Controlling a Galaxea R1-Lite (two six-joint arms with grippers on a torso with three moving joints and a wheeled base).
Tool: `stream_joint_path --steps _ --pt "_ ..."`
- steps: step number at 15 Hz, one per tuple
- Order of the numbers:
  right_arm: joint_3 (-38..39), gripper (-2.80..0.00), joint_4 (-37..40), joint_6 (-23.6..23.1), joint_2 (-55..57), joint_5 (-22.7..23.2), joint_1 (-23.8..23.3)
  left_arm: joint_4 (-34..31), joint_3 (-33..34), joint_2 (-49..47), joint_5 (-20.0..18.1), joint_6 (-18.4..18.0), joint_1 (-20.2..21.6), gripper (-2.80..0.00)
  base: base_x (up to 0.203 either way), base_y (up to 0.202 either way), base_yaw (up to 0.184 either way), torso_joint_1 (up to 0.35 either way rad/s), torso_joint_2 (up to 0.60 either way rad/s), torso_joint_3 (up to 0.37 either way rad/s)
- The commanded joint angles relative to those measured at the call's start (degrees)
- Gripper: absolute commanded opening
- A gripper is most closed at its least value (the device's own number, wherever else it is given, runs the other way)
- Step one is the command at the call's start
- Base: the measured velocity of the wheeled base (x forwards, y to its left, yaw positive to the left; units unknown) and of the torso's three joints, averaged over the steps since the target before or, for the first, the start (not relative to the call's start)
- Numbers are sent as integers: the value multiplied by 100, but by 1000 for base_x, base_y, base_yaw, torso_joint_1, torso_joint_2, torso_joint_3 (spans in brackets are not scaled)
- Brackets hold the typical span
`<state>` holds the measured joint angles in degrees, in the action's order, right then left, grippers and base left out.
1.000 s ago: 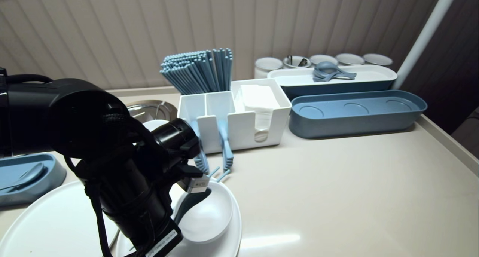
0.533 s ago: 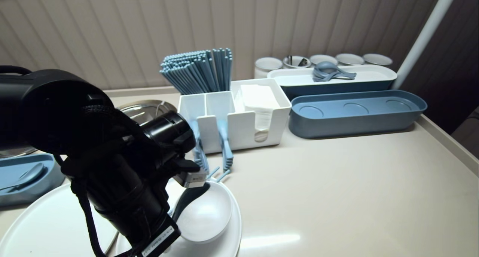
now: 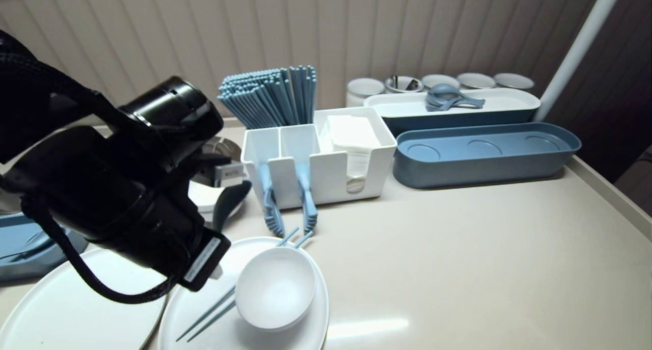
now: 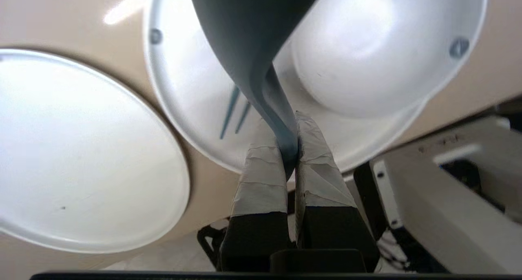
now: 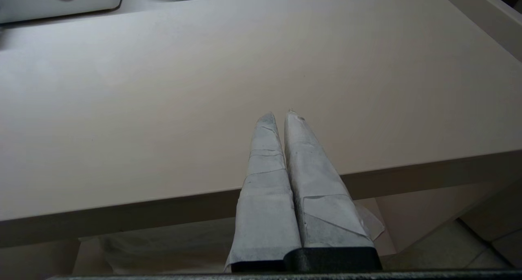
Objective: Put the spoon back from the bowl
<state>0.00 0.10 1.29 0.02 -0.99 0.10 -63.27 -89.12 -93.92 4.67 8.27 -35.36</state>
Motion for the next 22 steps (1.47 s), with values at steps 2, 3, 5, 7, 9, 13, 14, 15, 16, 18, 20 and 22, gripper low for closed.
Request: stream_joint_path --steps 2,3,5,7,9,13,14,15,16,18,20,22 --pt "0 -280 -1 3 -2 -7 -1 356 -124 361 266 222 347 -280 0 0 0 0 0 0" --pt "0 -280 -1 3 -2 0 8 439 -118 534 297 233 376 -280 0 0 0 0 0 0" --pt "0 -280 -1 3 -2 -2 -1 755 1 876 302 245 387 -280 0 0 0 0 0 0" --pt "0 -280 -1 3 -2 2 0 1407 272 1073 301 255 389 -280 0 0 0 0 0 0" --pt "0 -280 -1 3 -2 2 7 1493 308 1059 324 351 389 -280 0 0 0 0 0 0" --pt "0 -280 -1 3 -2 -1 -1 1502 391 1016 333 338 389 -280 -107 0 -1 5 3 2" --pt "0 -280 -1 3 -2 2 -1 1511 395 1010 333 333 389 -280 -192 0 0 -7 6 7" --pt "0 -280 -1 3 -2 2 -1 1519 404 1008 333 333 389 -280 -152 0 -5 -12 -2 -2" --pt "0 -280 -1 3 -2 1 -1 1520 404 1016 333 333 389 -280 -63 0 -2 -17 2 7" --pt "0 -280 -1 3 -2 -3 -1 1528 382 1012 333 347 389 -280 0 0 0 0 0 0" --pt "0 -280 -1 3 -2 0 -1 1520 377 1041 333 388 389 -280 0 0 0 0 0 0" --pt "0 -280 -1 3 -2 -3 7 1510 369 1068 324 386 389 -280 -1 75 -9 5 -2 1"
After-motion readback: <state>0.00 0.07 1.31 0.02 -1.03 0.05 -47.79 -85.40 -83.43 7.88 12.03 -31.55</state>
